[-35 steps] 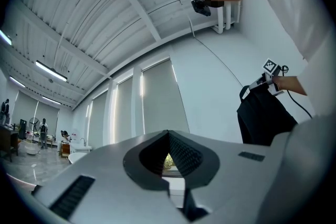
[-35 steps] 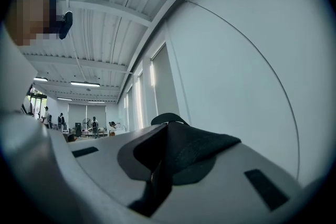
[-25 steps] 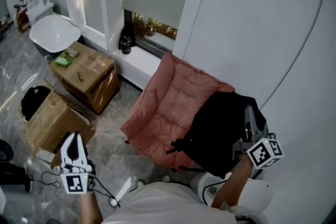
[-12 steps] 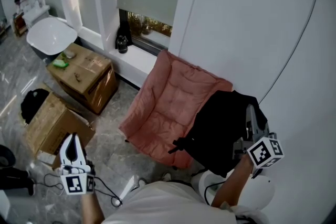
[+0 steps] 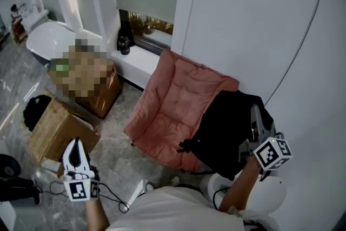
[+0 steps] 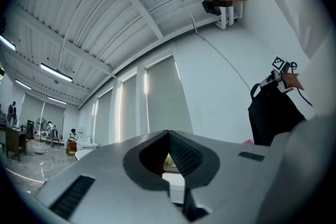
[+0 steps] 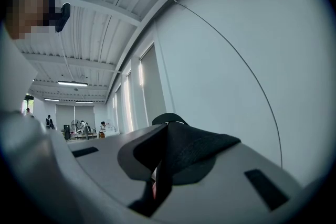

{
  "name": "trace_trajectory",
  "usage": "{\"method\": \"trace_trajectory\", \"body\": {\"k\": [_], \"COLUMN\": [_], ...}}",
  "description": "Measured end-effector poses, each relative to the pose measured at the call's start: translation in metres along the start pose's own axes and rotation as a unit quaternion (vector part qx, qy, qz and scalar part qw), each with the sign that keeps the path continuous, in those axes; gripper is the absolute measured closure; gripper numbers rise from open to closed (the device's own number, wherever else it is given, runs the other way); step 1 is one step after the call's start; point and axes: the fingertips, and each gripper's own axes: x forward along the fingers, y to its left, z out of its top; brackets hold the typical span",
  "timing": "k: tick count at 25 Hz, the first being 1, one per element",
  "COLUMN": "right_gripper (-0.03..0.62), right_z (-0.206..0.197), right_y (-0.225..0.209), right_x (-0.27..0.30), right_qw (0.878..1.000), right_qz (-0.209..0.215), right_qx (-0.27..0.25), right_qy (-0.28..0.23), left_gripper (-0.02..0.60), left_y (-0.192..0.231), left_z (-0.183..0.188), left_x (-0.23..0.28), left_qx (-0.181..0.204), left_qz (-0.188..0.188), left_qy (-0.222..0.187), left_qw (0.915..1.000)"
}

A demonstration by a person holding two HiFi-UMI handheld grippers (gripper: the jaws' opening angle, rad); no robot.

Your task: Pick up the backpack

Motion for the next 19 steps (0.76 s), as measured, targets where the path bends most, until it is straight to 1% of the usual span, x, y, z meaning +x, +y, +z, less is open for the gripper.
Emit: {"method": "trace_trajectory", "body": {"k": [5, 12, 19], "right_gripper": [0.560, 0.560, 0.560], "right_z": [0.0004, 0.0019, 0.0021], "right_y": [0.0018, 0.0056, 0.0036], "right_x": [0.0031, 0.0055, 0.0090], "right_qw": [1.000, 1.000, 1.000], "right_qz": [0.006, 0.012, 0.020], "right_qx": [-0.002, 0.002, 0.006], "right_qy": [0.003, 0.001, -0.004], "left_gripper": [0.571, 0.571, 0.571], "left_y": [0.0006, -0.0010, 0.0005], "left_z": [-0.0012, -0.0008, -0.0038], "left_x": [-0.0022, 0.0002, 0.0025], "left_qx": [0.001, 0.004, 0.001], "left_qz": [0.005, 0.002, 0.011], "left_qy": [0.004, 0.001, 0.001], "left_qw": [1.0000, 1.0000, 0.9999]}}
